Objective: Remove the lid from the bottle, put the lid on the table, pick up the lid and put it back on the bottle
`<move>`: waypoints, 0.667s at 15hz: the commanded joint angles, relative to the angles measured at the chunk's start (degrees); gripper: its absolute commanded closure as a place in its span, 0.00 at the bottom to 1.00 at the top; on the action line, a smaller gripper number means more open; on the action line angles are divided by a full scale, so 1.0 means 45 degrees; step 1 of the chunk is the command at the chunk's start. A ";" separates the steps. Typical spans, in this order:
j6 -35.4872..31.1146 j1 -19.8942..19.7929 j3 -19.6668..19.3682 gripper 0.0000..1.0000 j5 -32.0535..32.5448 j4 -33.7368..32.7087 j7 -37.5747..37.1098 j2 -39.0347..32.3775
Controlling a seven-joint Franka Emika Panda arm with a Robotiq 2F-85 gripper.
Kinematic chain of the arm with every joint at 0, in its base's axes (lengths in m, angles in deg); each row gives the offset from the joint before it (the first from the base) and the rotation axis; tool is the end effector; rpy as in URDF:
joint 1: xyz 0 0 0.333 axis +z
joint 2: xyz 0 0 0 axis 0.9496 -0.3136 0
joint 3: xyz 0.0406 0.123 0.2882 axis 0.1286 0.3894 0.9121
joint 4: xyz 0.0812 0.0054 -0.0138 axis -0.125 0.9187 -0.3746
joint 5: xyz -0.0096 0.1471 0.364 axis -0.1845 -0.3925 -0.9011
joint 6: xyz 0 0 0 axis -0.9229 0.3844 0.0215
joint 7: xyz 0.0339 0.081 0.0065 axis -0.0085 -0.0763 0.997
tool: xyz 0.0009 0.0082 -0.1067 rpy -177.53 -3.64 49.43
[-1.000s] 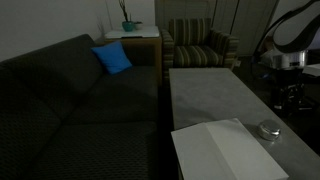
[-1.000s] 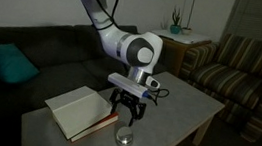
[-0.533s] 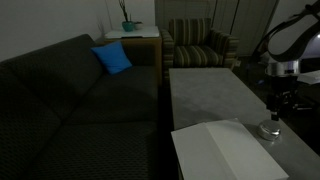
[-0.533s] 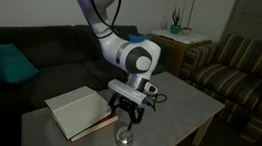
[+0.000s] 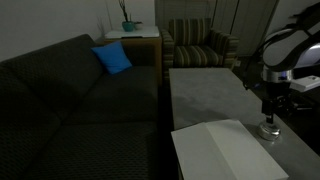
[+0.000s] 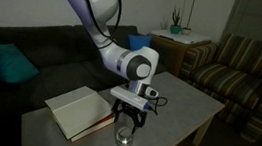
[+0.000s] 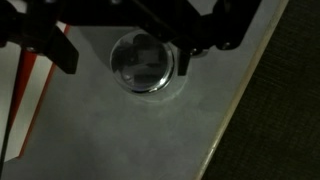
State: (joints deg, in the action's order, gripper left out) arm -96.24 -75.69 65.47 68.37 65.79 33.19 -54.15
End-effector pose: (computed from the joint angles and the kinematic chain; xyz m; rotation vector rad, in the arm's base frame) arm 0.6436 -0.0531 -0.0947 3.0429 0.4136 -0.5894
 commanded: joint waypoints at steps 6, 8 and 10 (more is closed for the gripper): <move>0.0321 0.0251 -0.0209 0.00 0.0324 -0.1272 -0.0146 -0.1196; 0.0454 0.0221 -0.0166 0.00 0.0385 -0.1498 -0.0156 -0.1296; 0.0528 0.0139 -0.0073 0.00 0.0234 -0.1474 -0.0270 -0.1302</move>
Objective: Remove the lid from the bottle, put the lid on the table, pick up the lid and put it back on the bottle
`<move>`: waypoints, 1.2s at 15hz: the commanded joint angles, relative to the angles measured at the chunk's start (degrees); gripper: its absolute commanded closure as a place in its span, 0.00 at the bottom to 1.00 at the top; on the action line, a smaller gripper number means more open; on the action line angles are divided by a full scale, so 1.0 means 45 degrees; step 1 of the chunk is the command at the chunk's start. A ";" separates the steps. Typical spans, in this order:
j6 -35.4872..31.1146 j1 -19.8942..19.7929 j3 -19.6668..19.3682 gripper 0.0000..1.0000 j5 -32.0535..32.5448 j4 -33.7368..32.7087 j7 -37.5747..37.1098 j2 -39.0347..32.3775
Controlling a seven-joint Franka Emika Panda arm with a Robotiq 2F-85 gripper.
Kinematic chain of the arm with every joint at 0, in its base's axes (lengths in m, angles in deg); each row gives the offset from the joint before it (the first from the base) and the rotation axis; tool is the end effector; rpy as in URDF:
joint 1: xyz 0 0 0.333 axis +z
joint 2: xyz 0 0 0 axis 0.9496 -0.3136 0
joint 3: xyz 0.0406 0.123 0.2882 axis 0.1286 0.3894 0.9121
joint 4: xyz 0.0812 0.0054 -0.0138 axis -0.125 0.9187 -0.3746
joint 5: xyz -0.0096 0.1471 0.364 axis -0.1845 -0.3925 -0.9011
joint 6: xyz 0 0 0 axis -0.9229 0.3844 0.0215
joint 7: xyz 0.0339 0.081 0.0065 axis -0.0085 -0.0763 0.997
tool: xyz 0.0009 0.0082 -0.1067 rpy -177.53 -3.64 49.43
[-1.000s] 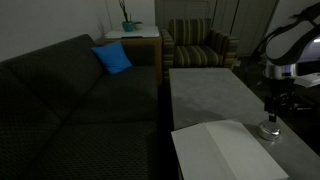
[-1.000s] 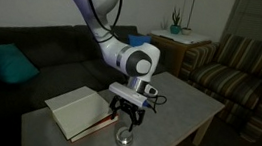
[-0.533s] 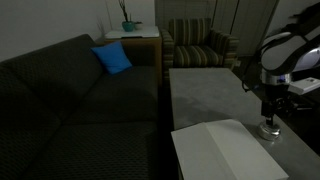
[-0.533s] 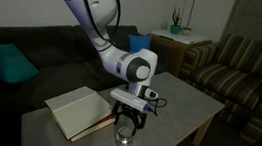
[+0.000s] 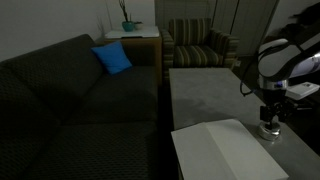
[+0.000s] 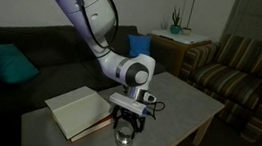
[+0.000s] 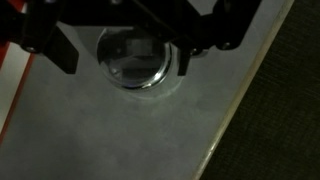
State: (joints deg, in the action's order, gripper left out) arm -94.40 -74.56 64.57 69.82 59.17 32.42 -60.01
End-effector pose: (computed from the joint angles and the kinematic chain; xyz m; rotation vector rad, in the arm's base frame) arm 0.6419 -0.0496 -0.1247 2.9950 0.4368 -0.6192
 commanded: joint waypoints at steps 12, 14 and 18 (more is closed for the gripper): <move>-0.0033 -0.0056 -0.0146 0.00 -0.0530 0.0259 -0.2095 -0.0043; -0.0290 -0.0275 0.0024 0.00 -0.0739 0.0297 -0.2332 -0.0043; -0.1051 -0.1155 0.0820 0.00 -0.1780 0.0518 -0.1526 -0.0043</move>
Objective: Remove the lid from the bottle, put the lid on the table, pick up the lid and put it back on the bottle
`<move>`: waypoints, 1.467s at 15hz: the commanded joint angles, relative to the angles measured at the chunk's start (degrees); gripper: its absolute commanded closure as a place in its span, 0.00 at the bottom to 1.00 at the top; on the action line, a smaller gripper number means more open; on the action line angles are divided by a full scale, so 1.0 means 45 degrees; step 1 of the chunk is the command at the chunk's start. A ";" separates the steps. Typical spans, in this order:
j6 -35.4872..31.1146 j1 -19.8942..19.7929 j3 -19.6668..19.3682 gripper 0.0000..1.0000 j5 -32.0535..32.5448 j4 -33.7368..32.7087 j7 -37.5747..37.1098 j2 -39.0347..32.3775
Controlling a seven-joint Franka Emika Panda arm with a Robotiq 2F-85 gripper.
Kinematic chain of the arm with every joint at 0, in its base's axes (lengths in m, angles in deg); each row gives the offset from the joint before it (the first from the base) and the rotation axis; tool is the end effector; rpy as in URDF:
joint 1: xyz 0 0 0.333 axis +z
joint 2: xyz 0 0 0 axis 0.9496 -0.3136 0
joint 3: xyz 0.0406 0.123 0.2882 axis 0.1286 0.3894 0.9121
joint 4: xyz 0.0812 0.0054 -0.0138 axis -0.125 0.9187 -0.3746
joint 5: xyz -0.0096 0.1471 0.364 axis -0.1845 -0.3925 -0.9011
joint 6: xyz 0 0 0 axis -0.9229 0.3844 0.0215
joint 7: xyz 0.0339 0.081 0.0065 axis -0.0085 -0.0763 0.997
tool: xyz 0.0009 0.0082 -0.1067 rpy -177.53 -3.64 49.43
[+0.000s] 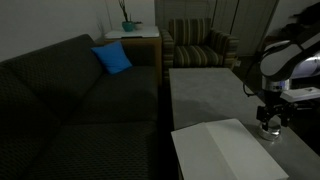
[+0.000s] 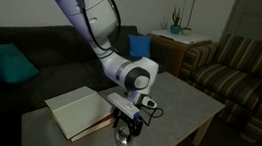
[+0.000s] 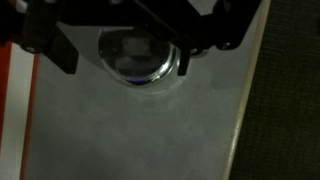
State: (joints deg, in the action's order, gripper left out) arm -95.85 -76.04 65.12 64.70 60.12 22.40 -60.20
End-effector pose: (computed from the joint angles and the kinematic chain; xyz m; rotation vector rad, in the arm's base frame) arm 0.6358 -0.0573 -0.1314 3.0726 0.0421 -0.6021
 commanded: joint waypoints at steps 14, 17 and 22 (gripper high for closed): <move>-0.1461 -0.0287 0.0171 0.00 -0.0957 0.0334 -0.0376 -0.0006; -0.1402 0.0046 -0.0125 0.00 -0.0834 0.0229 -0.0804 -0.0002; -0.1415 0.0220 -0.0334 0.00 -0.0783 0.0221 -0.1068 -0.0001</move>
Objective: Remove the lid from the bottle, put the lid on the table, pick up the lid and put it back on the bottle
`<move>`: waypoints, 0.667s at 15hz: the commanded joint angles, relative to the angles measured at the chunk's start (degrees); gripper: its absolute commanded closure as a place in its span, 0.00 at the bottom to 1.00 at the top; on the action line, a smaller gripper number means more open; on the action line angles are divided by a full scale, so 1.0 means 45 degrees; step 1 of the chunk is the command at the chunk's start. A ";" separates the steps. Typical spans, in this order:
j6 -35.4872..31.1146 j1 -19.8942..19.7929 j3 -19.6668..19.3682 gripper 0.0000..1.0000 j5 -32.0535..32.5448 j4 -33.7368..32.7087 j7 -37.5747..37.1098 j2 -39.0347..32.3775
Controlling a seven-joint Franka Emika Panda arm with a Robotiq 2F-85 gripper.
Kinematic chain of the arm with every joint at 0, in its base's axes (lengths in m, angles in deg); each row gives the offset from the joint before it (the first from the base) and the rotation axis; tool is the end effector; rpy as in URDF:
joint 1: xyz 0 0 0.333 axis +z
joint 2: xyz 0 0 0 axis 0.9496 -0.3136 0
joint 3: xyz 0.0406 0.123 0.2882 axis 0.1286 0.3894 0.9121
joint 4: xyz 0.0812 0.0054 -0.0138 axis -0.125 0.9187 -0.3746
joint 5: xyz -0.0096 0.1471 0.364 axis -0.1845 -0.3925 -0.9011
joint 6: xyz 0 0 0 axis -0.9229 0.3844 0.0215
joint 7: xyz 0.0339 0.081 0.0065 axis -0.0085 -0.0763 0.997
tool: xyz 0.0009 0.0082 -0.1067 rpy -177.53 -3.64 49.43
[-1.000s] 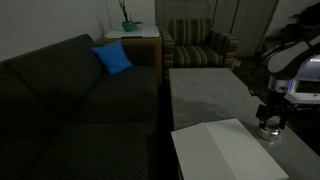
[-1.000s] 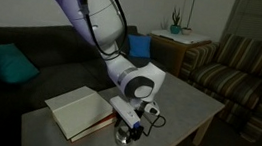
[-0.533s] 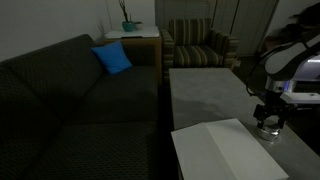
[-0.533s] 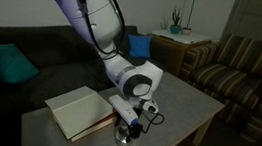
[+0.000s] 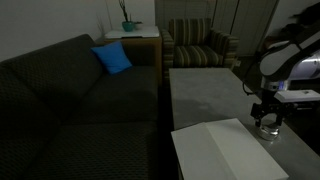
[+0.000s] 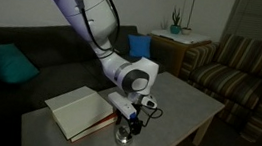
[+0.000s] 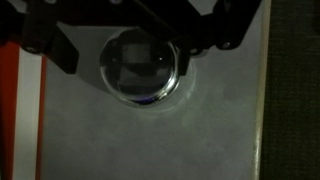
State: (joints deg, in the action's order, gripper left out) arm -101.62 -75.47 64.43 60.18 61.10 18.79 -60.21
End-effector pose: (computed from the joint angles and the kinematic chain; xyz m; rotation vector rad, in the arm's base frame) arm 0.6421 -0.0555 -0.1321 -3.0907 0.1361 0.4685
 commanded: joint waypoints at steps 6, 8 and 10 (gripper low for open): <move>-0.0257 0.0090 -0.0286 0.27 0.0236 0.0098 -0.0339 0.0000; -0.0290 0.0098 -0.0303 0.41 0.0241 0.0106 -0.0361 0.0000; -0.0340 0.0020 -0.0174 0.55 0.0188 0.0093 -0.0204 0.0002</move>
State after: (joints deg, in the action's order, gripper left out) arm -101.76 -75.34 63.56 60.20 61.10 18.38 -60.20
